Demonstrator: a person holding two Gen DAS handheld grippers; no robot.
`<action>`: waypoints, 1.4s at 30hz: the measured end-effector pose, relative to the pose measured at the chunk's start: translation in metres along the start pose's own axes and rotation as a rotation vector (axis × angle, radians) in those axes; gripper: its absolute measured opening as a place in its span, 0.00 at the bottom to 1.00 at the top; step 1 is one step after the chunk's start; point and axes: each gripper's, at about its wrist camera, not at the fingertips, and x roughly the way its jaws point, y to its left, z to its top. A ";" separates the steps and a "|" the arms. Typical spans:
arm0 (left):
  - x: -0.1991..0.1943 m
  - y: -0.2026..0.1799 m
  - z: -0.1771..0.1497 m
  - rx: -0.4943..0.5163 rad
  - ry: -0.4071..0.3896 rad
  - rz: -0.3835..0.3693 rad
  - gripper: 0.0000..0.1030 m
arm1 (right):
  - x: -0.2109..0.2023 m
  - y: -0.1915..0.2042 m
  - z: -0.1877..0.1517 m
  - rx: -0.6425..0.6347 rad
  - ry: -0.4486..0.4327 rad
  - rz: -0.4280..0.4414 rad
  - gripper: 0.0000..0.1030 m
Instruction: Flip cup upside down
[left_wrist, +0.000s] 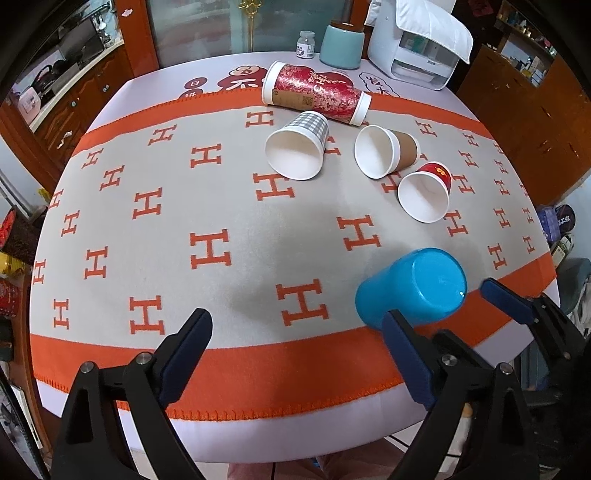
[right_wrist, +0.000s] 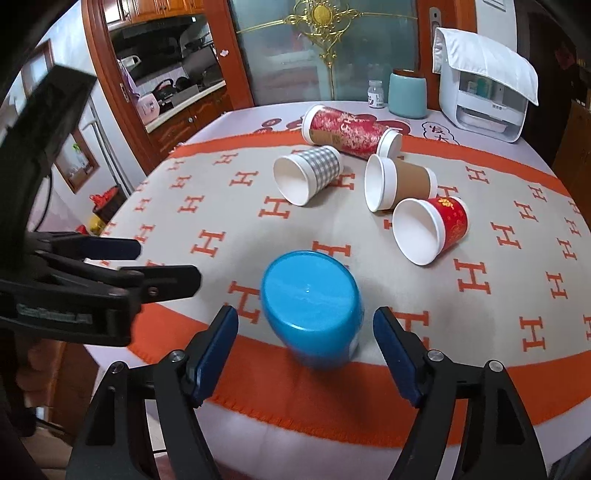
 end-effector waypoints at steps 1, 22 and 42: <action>-0.002 -0.001 0.000 -0.002 -0.002 0.001 0.89 | -0.008 -0.001 0.000 0.009 -0.004 0.009 0.75; -0.088 -0.050 -0.007 -0.003 -0.178 0.037 0.99 | -0.137 -0.048 0.021 0.254 0.026 -0.070 0.81; -0.125 -0.082 -0.012 -0.018 -0.289 0.089 0.99 | -0.206 -0.045 0.037 0.196 -0.090 -0.103 0.83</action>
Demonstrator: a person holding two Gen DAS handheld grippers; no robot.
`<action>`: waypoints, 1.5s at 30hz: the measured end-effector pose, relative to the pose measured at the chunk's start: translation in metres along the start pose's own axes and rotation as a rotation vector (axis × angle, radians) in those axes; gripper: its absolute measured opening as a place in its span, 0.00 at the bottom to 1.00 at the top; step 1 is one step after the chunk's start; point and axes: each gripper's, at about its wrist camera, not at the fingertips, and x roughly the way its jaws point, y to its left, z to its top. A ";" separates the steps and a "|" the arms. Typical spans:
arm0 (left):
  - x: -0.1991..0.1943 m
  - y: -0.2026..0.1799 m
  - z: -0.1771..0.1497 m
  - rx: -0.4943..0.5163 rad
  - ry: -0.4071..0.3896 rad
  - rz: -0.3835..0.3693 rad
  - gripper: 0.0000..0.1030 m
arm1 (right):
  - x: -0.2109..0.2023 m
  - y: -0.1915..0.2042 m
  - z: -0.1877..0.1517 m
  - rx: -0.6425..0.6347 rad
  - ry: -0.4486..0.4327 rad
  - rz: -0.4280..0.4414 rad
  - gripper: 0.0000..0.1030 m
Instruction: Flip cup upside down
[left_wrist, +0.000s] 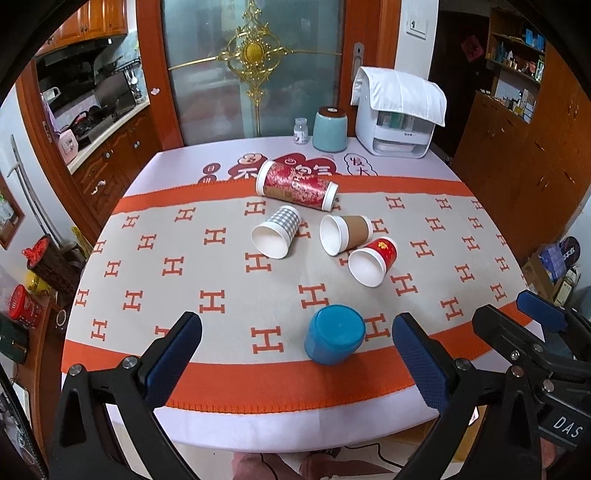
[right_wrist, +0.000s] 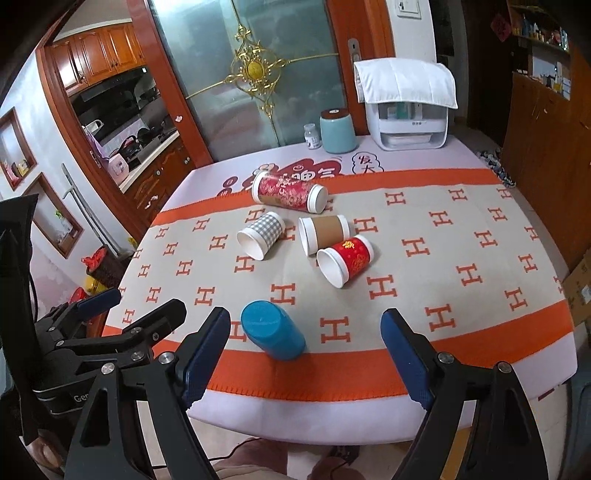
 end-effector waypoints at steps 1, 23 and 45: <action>-0.001 -0.001 0.000 -0.001 -0.005 0.002 0.99 | -0.003 0.000 0.000 -0.001 -0.007 -0.001 0.83; -0.001 -0.009 0.001 -0.007 -0.011 0.033 0.99 | -0.009 -0.006 0.003 0.006 -0.010 0.009 0.83; -0.002 -0.001 -0.001 -0.013 -0.012 0.041 0.99 | -0.004 -0.008 0.006 0.007 -0.007 0.015 0.83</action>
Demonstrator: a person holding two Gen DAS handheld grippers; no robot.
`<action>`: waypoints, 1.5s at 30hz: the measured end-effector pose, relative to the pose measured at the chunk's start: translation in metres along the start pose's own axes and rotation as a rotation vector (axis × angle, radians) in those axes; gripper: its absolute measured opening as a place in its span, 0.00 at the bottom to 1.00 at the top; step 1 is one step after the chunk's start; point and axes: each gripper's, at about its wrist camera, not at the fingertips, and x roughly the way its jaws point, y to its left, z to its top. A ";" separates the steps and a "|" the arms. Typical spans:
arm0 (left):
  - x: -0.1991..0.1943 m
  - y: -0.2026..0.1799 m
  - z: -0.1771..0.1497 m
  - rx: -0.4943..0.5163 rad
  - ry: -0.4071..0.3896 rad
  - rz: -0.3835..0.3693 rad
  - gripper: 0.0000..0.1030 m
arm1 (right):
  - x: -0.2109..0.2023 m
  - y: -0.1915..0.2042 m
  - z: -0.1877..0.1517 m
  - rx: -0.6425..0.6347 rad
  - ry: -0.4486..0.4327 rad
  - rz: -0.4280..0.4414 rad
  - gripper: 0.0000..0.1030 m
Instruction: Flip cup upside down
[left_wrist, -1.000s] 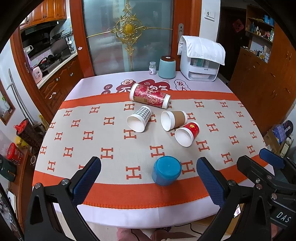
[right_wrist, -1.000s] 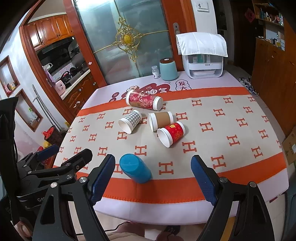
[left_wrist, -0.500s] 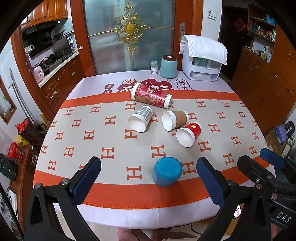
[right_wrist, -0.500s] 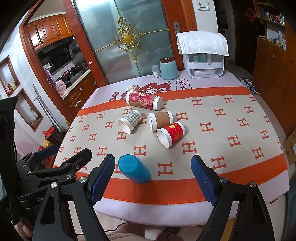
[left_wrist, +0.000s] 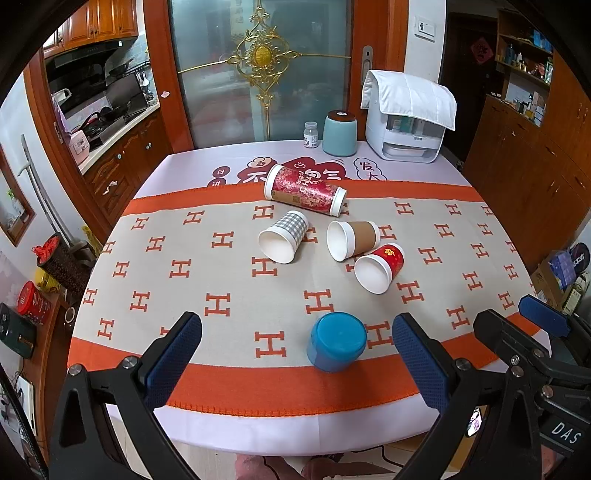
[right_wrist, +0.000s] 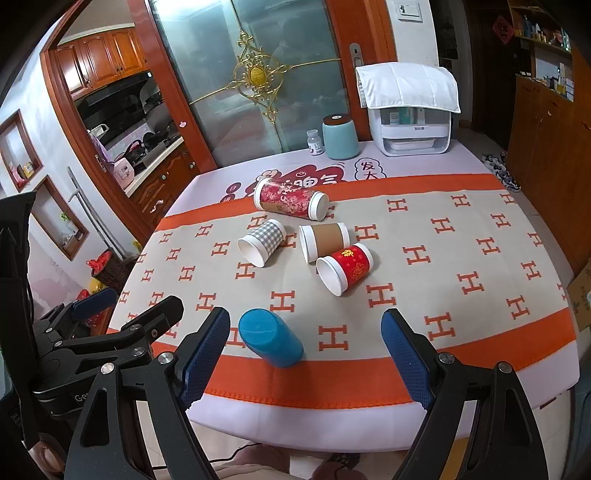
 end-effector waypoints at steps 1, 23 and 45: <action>0.000 -0.001 0.001 0.000 0.000 0.000 0.99 | 0.000 0.000 0.000 0.000 0.000 0.000 0.83; 0.002 0.001 -0.002 -0.001 0.007 0.003 0.99 | 0.001 -0.001 0.000 0.002 0.004 0.004 0.83; 0.006 0.004 -0.007 0.001 0.014 0.003 0.99 | 0.007 0.006 -0.011 0.004 0.013 0.006 0.83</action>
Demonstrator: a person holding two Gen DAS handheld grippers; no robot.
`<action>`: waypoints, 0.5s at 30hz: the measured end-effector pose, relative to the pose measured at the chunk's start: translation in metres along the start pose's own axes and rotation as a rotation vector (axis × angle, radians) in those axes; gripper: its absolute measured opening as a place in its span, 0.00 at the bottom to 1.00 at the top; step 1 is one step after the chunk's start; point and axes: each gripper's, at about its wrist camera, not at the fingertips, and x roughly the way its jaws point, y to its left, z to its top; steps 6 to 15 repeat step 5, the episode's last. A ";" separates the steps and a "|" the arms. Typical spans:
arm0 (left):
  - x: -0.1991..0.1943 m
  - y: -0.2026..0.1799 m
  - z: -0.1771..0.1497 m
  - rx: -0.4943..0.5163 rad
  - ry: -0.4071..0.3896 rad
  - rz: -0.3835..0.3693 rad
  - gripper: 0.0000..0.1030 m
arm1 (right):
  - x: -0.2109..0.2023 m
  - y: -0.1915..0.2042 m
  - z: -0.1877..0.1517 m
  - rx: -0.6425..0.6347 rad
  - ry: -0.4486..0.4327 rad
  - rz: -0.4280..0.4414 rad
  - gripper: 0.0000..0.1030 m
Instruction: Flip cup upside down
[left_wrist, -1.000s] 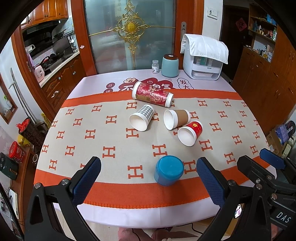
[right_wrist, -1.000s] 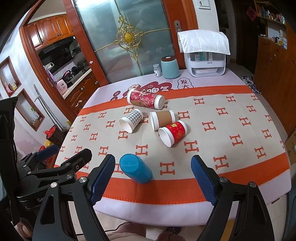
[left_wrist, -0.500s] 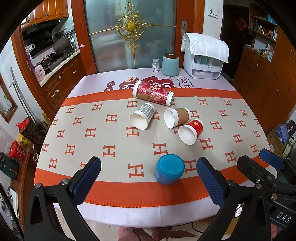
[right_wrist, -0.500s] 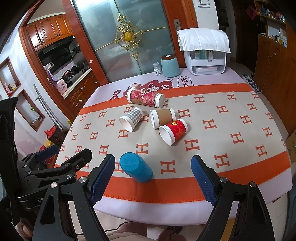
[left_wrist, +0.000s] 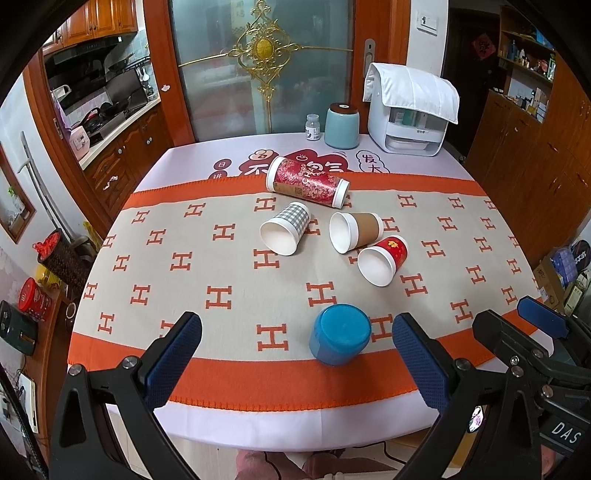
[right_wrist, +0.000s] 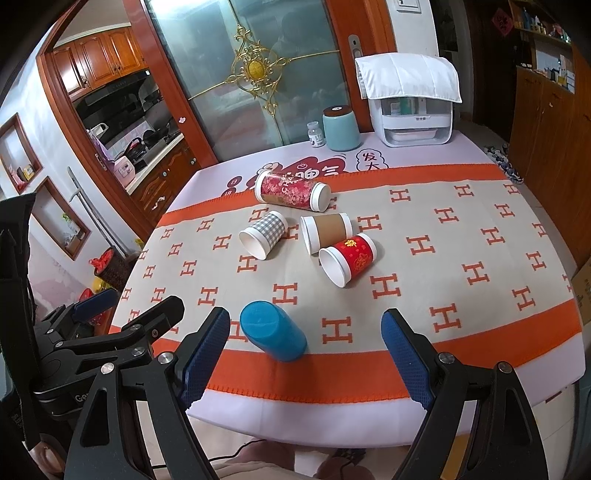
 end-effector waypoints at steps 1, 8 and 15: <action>0.000 0.001 -0.002 -0.001 0.001 0.001 0.99 | 0.000 0.000 0.000 0.000 0.000 0.000 0.83; 0.000 0.004 -0.008 -0.003 0.006 0.003 0.99 | 0.006 0.007 -0.006 -0.001 0.007 0.003 0.83; 0.000 0.004 -0.008 -0.003 0.006 0.003 0.99 | 0.006 0.007 -0.006 -0.001 0.007 0.003 0.83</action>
